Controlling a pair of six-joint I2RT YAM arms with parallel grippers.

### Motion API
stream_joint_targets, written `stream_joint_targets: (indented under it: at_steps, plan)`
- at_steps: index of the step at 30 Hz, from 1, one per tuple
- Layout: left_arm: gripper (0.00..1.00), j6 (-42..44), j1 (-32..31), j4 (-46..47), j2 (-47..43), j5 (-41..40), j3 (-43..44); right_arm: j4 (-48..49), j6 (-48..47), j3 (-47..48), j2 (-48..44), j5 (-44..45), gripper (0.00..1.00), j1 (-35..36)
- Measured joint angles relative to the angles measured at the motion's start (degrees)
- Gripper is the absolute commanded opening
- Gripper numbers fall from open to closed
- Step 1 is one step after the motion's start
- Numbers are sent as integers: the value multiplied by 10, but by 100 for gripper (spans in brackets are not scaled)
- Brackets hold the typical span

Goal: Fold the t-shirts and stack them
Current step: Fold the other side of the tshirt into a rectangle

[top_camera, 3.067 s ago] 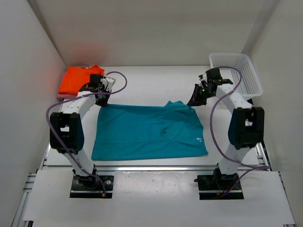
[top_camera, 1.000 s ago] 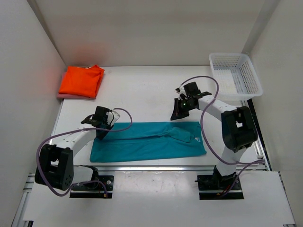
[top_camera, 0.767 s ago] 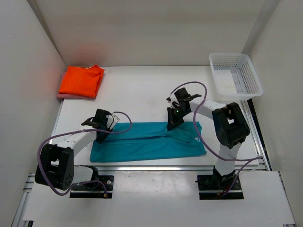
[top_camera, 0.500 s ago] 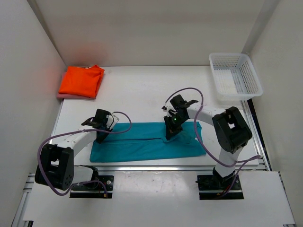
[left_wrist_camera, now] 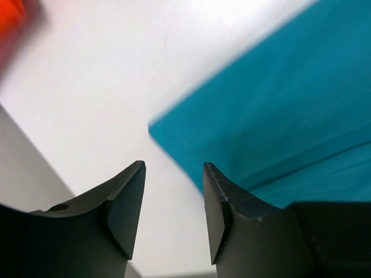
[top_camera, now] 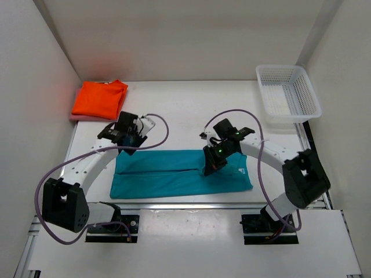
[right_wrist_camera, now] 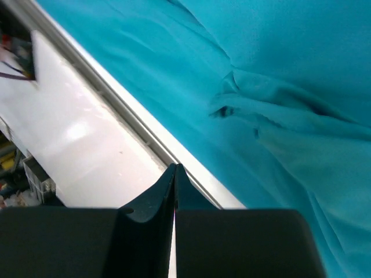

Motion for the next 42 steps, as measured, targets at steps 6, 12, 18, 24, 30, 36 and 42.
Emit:
stream_joint_targets:
  at_steps: [6,12,18,24,30,36,42]
  plan:
    - [56,-23,-89,0,52,126,127,50,30,-60,-107,-10,0,-153]
    - [61,-90,-187,22,168,249,160,119,74,-78,-44,32,0,-245]
    - [66,-131,-258,29,242,296,185,162,88,-94,-4,38,0,-221]
    - [68,-167,-306,51,290,319,209,195,113,-159,-3,42,0,-226]
    - [70,-179,-323,61,321,322,259,194,115,-172,-23,40,0,-207]
    - [70,-176,-349,66,335,322,268,173,121,-224,-127,41,0,-154]
    - [61,-160,-361,64,355,318,262,152,137,-274,-225,28,0,-197]
